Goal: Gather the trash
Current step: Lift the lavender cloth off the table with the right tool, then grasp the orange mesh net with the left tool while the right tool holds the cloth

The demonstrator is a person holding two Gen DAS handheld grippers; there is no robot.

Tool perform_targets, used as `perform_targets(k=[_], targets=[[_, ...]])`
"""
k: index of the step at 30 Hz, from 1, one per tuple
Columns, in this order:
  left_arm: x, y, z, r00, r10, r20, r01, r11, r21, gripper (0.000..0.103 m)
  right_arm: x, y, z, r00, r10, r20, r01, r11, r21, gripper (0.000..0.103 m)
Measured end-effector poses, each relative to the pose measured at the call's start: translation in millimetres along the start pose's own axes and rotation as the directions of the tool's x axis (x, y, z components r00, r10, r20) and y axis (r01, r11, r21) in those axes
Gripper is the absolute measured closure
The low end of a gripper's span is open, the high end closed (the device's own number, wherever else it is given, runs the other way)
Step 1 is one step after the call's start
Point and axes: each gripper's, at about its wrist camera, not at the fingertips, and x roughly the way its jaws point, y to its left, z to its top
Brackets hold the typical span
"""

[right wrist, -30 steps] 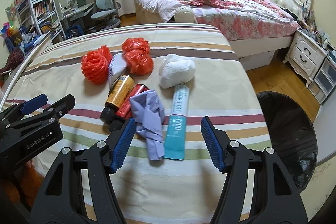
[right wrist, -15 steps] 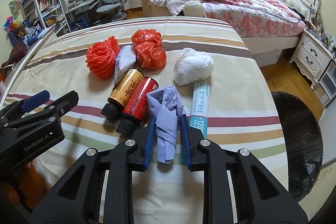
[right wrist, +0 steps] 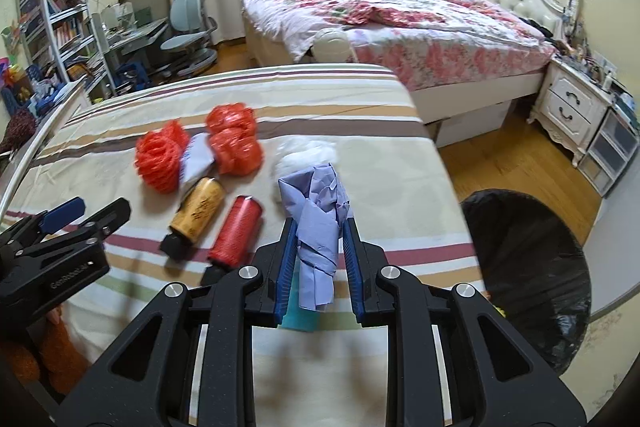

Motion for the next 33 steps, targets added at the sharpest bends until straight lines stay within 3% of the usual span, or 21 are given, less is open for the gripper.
perform_targets(k=[9,23,29,33], targets=[[12,-11,16,1.0,-0.014,0.0,0.014,1.0,0.01,0.026,20,-38,15,0.998,-0.06,-0.006,0.06,0.997,0.057,0.08],[36,-16,36,1.0,-0.001,-0.025,0.001,1.0,0.007,0.025,47,-50,23,0.998,-0.048,-0.035,0.05,0.995,0.084,0.08],[40,-13,31,0.998,-0.052,-0.04,0.053,0.999,0.014,0.052,51,-50,21,0.998,-0.04,-0.043,0.044,0.996,0.084,0.08],[36,-12,29,0.998,-0.058,-0.03,0.059,0.998,0.02,0.057,51,-50,21,0.998,-0.038,-0.045,0.042,0.995,0.086,0.08]])
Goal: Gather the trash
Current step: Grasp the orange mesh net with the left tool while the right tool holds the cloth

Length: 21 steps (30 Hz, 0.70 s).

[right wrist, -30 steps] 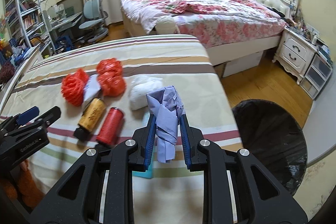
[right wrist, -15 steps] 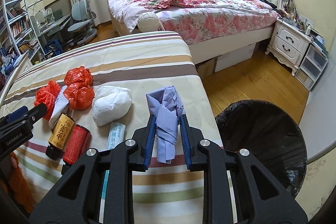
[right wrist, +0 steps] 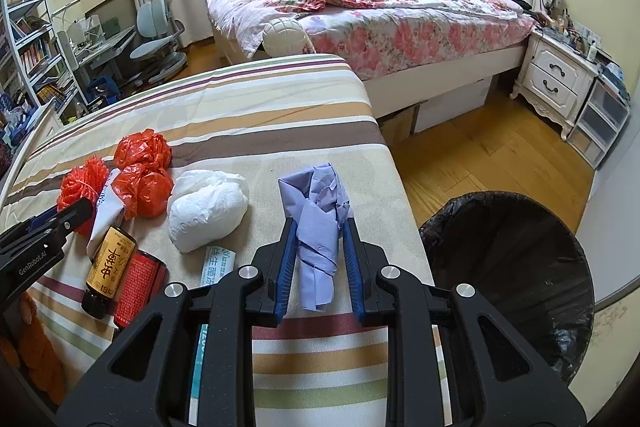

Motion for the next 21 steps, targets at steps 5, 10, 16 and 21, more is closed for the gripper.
perform_targets(k=[5,10,16,21], targets=[[-9,3,-2,1.0,-0.002,0.011,0.002,1.0,-0.003,0.06,-2,-1,0,1.0,0.003,0.005,-0.003,1.0,0.003,0.08],[-23,2,-4,0.999,-0.018,0.037,0.018,1.0,-0.004,0.061,-8,-1,-3,1.0,0.008,0.013,-0.008,1.0,0.008,0.08],[-41,-7,-9,0.997,-0.044,0.059,0.043,0.999,0.012,0.061,-21,-4,-9,1.0,0.009,0.026,-0.01,1.0,0.014,0.08],[-54,-23,-12,0.993,-0.086,0.078,0.084,0.996,0.031,0.061,-33,-13,-13,0.999,0.001,0.042,-0.002,1.0,0.026,0.08]])
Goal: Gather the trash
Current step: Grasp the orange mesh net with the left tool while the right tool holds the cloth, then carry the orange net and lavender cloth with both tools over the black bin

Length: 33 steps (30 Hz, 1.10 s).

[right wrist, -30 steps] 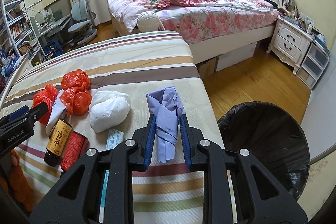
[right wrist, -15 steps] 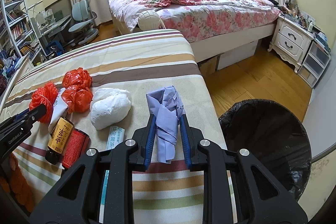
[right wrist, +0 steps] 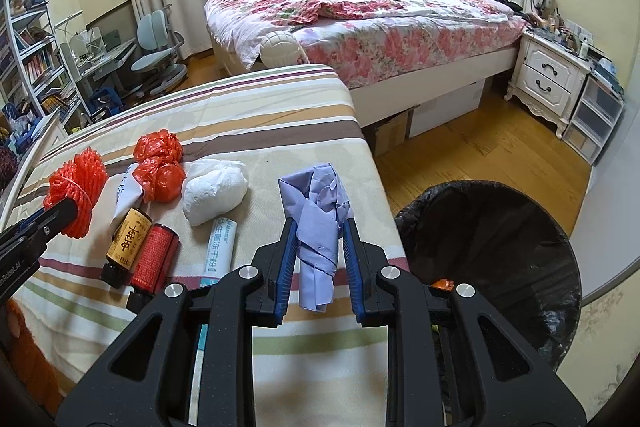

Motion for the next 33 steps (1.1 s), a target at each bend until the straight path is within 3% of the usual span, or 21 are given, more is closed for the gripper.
perform_targets(k=[14,33], targets=[[2,-86,-11,0.988,-0.153,-0.005,0.152,0.981,0.121,0.061,-29,-59,-17,0.995,-0.099,0.024,0.097,0.992,0.08,0.08],[36,-195,-27,0.974,-0.219,-0.057,0.226,0.927,0.299,0.061,-25,-134,-35,0.98,-0.199,-0.014,0.198,0.963,0.181,0.08]])
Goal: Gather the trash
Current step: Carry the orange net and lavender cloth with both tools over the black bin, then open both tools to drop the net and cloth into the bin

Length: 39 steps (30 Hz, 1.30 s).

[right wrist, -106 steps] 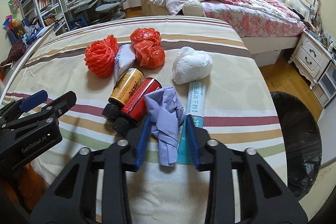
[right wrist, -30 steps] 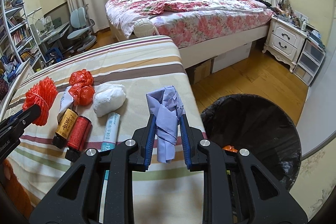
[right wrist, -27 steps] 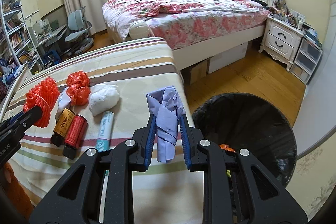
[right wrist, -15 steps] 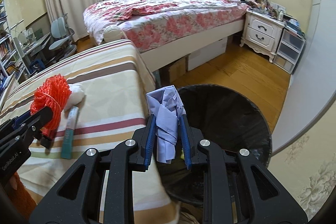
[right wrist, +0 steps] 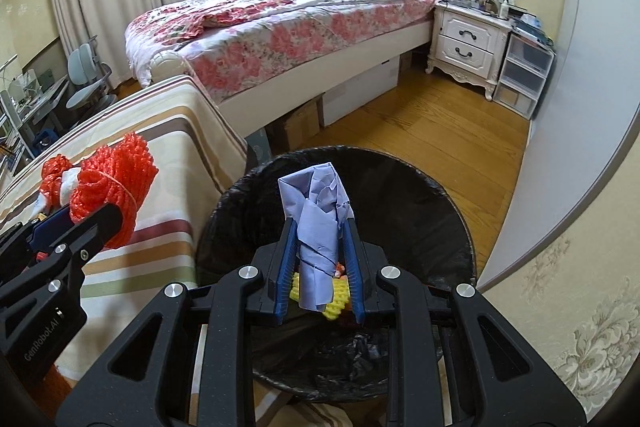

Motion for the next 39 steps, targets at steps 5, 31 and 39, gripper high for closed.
perform_targets(k=[5,31,39], targets=[[13,-14,3,1.0,-0.005,-0.013,0.006,1.0,0.03,0.061,6,-14,-1,1.0,-0.01,-0.008,0.01,1.0,0.02,0.08],[45,-36,11,0.998,0.002,-0.058,0.002,0.998,0.056,0.046,24,-44,4,0.999,-0.022,-0.025,0.024,0.997,0.07,0.078],[41,-31,12,0.998,0.006,-0.055,-0.004,1.0,0.031,0.033,22,-49,4,0.999,-0.035,-0.025,0.037,0.996,0.085,0.076]])
